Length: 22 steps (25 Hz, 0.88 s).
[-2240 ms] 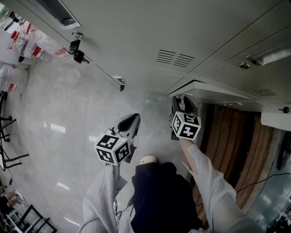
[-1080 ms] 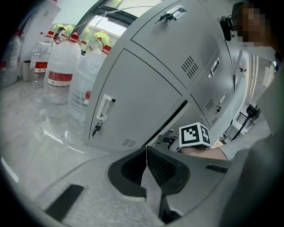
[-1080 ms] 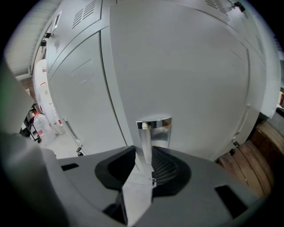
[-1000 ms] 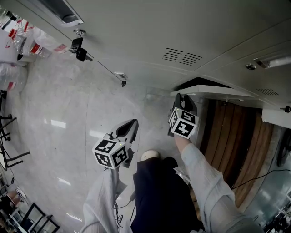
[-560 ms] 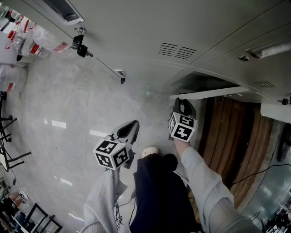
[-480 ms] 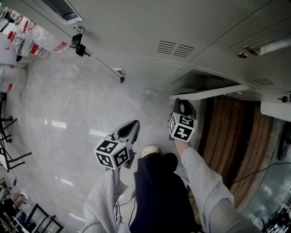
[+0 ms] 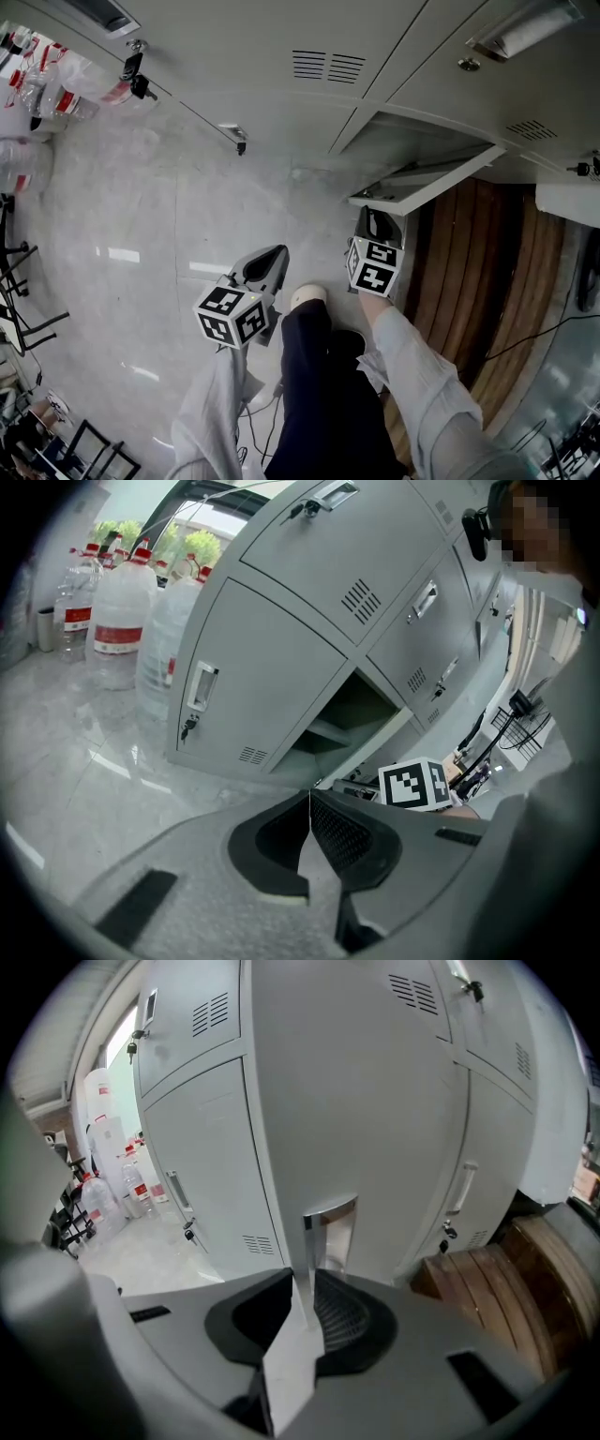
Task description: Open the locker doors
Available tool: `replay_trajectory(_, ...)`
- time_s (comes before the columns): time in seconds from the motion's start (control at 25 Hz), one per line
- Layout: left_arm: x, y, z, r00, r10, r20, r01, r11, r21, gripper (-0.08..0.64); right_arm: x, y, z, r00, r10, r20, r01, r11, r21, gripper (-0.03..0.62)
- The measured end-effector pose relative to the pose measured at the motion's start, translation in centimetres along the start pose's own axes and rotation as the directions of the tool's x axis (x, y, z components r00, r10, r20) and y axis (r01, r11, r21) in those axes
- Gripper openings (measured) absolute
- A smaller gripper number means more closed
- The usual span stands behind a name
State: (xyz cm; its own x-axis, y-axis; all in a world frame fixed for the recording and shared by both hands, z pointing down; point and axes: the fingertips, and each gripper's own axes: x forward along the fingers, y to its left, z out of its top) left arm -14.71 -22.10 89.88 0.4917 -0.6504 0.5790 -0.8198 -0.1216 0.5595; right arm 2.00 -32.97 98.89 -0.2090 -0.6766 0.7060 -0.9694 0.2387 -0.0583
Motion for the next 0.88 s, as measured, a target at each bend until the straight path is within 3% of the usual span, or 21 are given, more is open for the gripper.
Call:
replay_trajectory(0.2,-0.2,-0.9,-0.9,1.000,0.002,0.004,-0.002,1.000,0.001,0.011,-0.4,-0.3,-0.4,0.999,0.038,-0.016,-0.038,0.999,-0.025,0.083)
replay_trajectory(0.88,-0.6,-2.2,-3.0,1.000,0.004,-0.015,-0.004,1.000,0.019,0.011,-2.0,-1.4,-2.0,0.999,0.037,-0.020,-0.038,0.998,-0.042,0.063)
